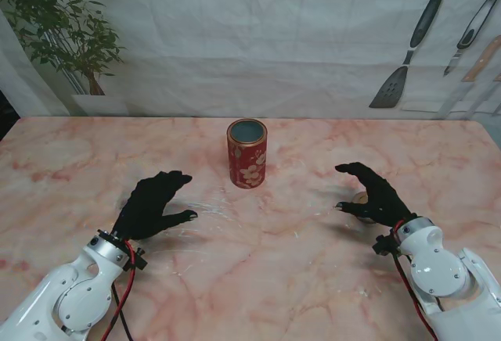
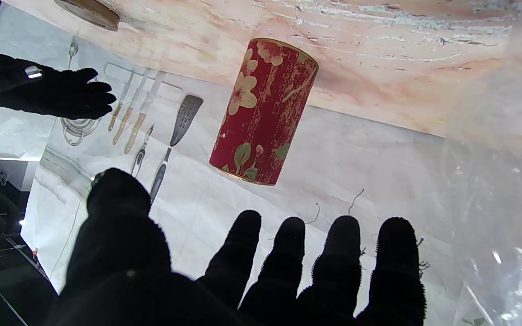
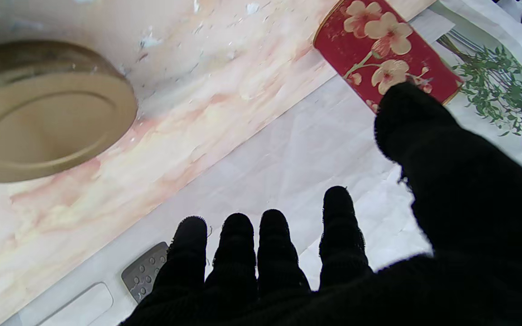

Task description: Insert tea bags into the tea bag box

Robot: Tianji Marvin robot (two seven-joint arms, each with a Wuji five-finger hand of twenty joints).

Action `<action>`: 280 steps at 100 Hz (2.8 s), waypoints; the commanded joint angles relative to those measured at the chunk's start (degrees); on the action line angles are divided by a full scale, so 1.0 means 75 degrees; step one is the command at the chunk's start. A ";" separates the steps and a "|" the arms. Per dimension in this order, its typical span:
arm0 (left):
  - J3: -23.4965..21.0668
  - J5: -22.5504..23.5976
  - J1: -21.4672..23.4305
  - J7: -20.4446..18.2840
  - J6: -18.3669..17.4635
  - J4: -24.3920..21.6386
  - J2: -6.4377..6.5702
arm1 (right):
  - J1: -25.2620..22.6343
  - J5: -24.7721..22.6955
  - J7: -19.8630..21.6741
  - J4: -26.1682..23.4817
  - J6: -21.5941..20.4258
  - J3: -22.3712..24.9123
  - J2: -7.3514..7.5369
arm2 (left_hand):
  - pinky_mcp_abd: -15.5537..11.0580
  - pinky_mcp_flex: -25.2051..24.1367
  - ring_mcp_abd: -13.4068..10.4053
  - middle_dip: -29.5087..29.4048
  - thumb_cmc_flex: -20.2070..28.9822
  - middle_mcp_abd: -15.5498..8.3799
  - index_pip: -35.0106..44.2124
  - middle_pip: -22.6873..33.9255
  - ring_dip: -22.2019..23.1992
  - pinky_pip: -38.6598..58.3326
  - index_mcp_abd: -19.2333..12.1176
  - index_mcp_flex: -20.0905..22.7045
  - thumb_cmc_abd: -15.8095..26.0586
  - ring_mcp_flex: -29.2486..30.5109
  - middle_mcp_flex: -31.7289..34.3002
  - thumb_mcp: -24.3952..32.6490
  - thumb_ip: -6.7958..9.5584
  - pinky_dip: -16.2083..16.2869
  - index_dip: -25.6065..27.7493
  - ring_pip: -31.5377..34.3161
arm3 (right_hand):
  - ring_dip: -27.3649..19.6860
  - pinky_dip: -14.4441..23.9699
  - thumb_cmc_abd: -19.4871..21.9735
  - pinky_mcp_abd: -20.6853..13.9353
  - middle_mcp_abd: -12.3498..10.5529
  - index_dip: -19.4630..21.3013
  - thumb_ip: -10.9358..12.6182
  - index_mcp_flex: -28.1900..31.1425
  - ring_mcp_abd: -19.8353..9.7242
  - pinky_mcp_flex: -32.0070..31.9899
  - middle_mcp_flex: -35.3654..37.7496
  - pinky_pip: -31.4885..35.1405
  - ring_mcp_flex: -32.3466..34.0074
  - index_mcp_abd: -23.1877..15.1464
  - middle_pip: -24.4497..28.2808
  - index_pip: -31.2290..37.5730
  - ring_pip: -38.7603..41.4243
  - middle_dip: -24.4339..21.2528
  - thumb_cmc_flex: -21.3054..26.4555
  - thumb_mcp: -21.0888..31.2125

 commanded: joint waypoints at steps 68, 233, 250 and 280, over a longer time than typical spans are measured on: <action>-0.0033 -0.0051 -0.0012 -0.0203 0.0002 -0.0028 0.0006 | 0.1056 -0.1519 0.0936 0.0536 0.1044 -0.0361 0.0320 | -0.0154 -0.0059 -0.0237 -0.0099 0.0005 -0.0132 0.0061 -0.0038 -0.0096 -0.0023 -0.0044 0.0075 0.0153 0.0069 -0.0041 0.0068 0.0193 -0.0122 0.0001 -0.0302 | 0.0083 0.0034 0.0005 0.0007 0.0072 0.0064 0.0329 -0.0728 0.0117 -0.0130 -0.0484 -0.0586 -0.0309 -0.0408 -0.0907 -0.0382 -0.0515 0.0328 -0.0451 -0.1280; -0.0039 -0.0271 0.0035 -0.0425 -0.0050 -0.0075 0.0008 | 0.0981 -0.3441 0.2069 0.1038 0.1967 -0.0708 0.0636 | -0.0193 0.0038 -0.0258 -0.0065 0.0116 -0.0194 0.0100 0.0024 -0.0041 0.0196 -0.0080 0.0150 0.0195 0.0222 0.0044 0.0064 0.0183 -0.0048 0.0042 -0.0242 | 0.0479 -0.1054 0.0068 0.1668 0.0402 0.1321 0.0417 -0.0992 0.0671 0.0293 -0.0495 0.1788 -0.0183 -0.0386 -0.1110 -0.2123 0.0707 0.0405 -0.0544 -0.1216; -0.0065 -0.0265 0.0051 -0.0484 -0.0023 -0.0114 0.0015 | 0.1050 -0.3335 0.1688 0.1196 0.2023 -0.0778 0.0579 | -0.0201 0.0048 -0.0246 -0.0062 0.0151 -0.0197 0.0106 0.0030 -0.0037 0.0214 -0.0087 0.0160 0.0195 0.0239 0.0053 0.0068 0.0181 -0.0046 0.0049 -0.0234 | 0.0610 -0.0946 0.0094 0.1877 0.0360 0.1424 0.0422 -0.0949 0.0710 0.0574 -0.0470 0.2314 -0.0099 -0.0405 -0.1180 -0.2276 0.1123 0.0298 -0.0626 -0.1220; -0.0079 -0.0245 0.0043 -0.0487 -0.0001 -0.0117 0.0017 | 0.1109 -0.3117 0.1525 0.1273 0.2072 -0.0751 0.0540 | -0.0204 0.0061 -0.0250 -0.0059 0.0199 -0.0201 0.0111 0.0040 -0.0025 0.0243 -0.0121 0.0159 0.0187 0.0275 0.0060 0.0062 0.0178 -0.0041 0.0058 -0.0216 | 0.0741 -0.0956 0.0204 0.2178 0.0411 0.1012 0.0464 -0.0927 0.0702 0.0590 -0.0560 0.2741 0.0132 -0.0410 -0.0798 -0.2446 0.1366 0.1039 -0.0866 -0.1238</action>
